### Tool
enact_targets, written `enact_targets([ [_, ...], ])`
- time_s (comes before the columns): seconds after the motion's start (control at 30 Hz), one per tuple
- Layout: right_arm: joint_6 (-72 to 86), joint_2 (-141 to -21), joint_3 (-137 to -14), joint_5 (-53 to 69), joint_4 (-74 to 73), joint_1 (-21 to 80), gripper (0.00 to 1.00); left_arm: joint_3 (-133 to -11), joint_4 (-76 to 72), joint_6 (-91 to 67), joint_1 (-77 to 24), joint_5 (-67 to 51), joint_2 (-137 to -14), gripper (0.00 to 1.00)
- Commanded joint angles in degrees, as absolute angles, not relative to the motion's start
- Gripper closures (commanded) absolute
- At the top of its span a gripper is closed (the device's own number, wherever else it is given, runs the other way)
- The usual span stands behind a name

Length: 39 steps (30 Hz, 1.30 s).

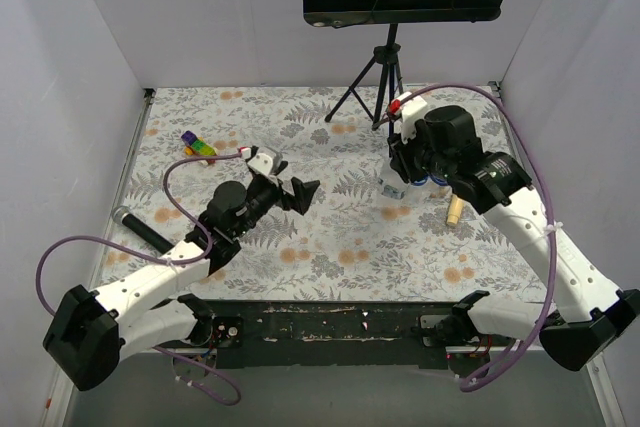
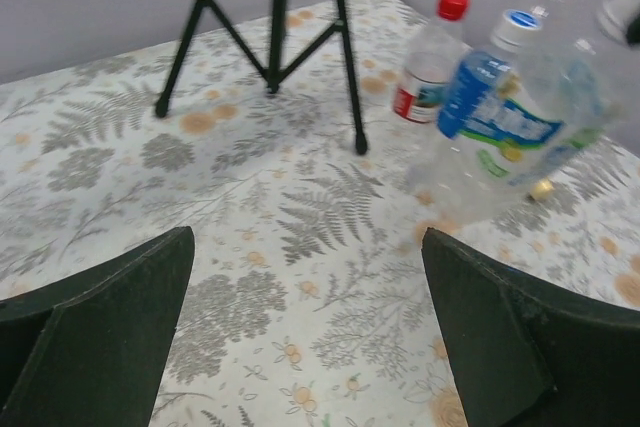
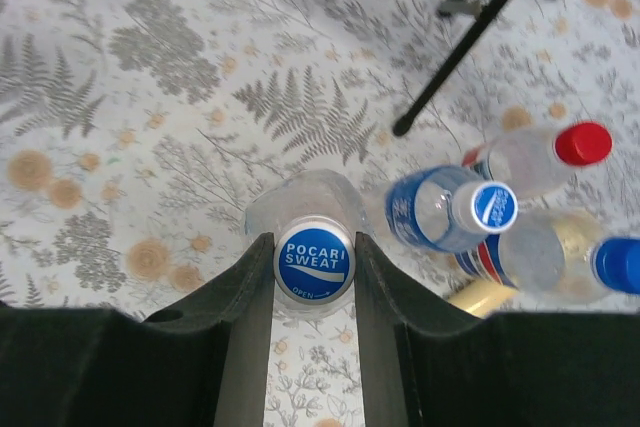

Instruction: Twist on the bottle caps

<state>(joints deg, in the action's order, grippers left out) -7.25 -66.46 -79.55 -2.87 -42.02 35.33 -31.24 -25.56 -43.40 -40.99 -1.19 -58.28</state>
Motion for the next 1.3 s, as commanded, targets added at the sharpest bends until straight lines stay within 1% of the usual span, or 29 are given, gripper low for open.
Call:
enact_targets([
  [0.0,-4.57,-64.34,-73.14,-12.13,-37.1,33.23,0.99,-33.84,-23.65,-48.15,-35.08,7.02,-56.43,0.02],
  [0.1,-3.52,-63.46,-68.83,-11.87,-34.46,31.82,0.99,-34.1,-22.85,-51.14,-28.76,9.39,-55.02,0.02],
  [0.17,-3.25,-63.37,-66.37,-11.69,-32.62,30.94,0.99,-34.1,-22.41,-51.59,-26.38,11.07,-53.97,0.02],
  [0.3,-2.29,-63.63,-62.76,-11.16,-30.24,29.27,0.99,-34.01,-21.97,-49.31,-25.75,14.94,-51.95,0.02],
  [0.53,-0.44,-63.11,-58.89,-10.28,-28.3,27.95,0.99,-33.57,-22.59,-48.25,-25.75,14.68,-51.06,0.02],
  [0.57,-0.44,-62.76,-58.63,-10.02,-28.39,27.95,0.96,-33.66,-22.59,-47.99,-25.75,14.94,-50.89,0.02],
  [0.63,0.95,-61.97,-58.45,-9.49,-28.56,27.95,0.86,-33.57,-22.76,-47.64,-25.75,15.9,-50.63,0.02],
  [0.73,1.05,-60.74,-58.8,-9.58,-29.0,27.86,0.65,-33.49,-22.76,-46.59,-25.75,16.26,-49.92,0.02],
  [0.8,0.97,-60.21,-59.32,-10.72,-29.44,27.86,0.56,-33.49,-22.76,-46.14,-25.75,16.7,-49.31,0.02],
  [0.97,0.79,-59.15,-59.33,-13.35,-28.92,27.86,0.46,-33.58,-22.41,-45.62,-25.75,17.84,-47.9,0.02],
  [1.13,1.05,-58.89,-60.03,-13.54,-29.44,27.77,0.37,-33.49,-23.12,-44.3,-25.75,18.28,-45.53,0.02],
  [1.27,0.71,-55.65,-61.34,-15.2,-29.8,27.77,0.25,-33.57,-22.51,-42.72,-25.75,20.04,-42.02,0.02],
])
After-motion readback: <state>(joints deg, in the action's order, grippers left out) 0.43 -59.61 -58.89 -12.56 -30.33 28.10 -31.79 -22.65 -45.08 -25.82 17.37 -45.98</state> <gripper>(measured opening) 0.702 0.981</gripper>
